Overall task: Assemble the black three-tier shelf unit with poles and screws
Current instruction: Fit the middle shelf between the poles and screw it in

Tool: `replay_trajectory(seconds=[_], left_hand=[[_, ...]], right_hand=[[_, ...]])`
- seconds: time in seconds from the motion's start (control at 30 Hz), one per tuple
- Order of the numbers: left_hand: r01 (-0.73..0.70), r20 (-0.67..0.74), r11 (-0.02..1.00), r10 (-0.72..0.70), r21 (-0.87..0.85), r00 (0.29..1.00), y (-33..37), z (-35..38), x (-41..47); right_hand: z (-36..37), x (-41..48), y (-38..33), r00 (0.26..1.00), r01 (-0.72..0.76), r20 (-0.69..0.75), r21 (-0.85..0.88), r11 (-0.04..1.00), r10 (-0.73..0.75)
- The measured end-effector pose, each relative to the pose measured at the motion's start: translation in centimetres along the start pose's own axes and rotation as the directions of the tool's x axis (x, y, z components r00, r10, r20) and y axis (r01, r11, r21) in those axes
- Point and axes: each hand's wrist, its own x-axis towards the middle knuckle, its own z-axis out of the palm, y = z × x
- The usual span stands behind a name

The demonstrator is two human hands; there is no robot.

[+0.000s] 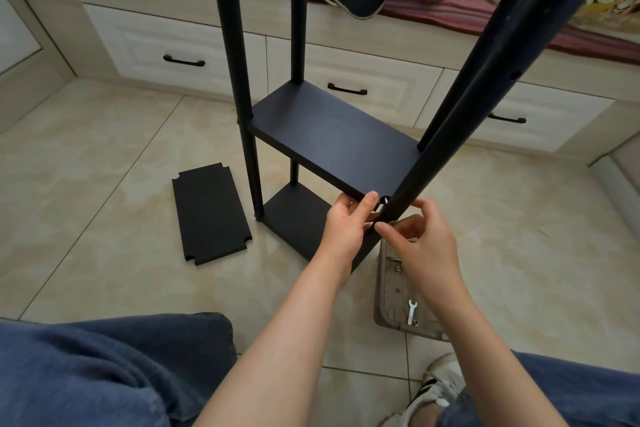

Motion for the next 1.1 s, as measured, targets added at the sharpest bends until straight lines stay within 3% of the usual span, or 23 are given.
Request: replay_trajectory(seconds=[0.07, 0.17, 0.4, 0.63, 1.1], left_hand=[[0.004, -0.001, 1.000, -0.004, 0.004, 1.000, 0.0, 0.0, 0.0], [0.017, 0.008, 1.000, -0.017, -0.003, 1.000, 0.0, 0.0, 0.0], [0.040, 0.005, 0.998, -0.039, -0.040, 0.999, 0.1, -0.1, 0.2], [0.064, 0.026, 0.980, -0.060, -0.187, 0.998, 0.4, -0.2, 0.1], [0.035, 0.041, 0.985, -0.028, -0.170, 0.999, -0.1, 0.0, 0.5]], right_hand=[[-0.6, 0.2, 0.2, 0.996, 0.045, 0.085, -0.041, 0.998, -0.041], [-1.6, 0.6, 0.4, 0.980, 0.066, 0.186, 0.027, 0.997, -0.070], [-2.6, 2.1, 0.2, 0.963, 0.105, 0.252, -0.050, 0.993, -0.089], [-2.5, 2.3, 0.4, 0.955, 0.132, 0.271, -0.036, 0.991, -0.117], [-2.6, 2.7, -0.4, 0.964, 0.176, 0.208, -0.043, 0.983, -0.164]])
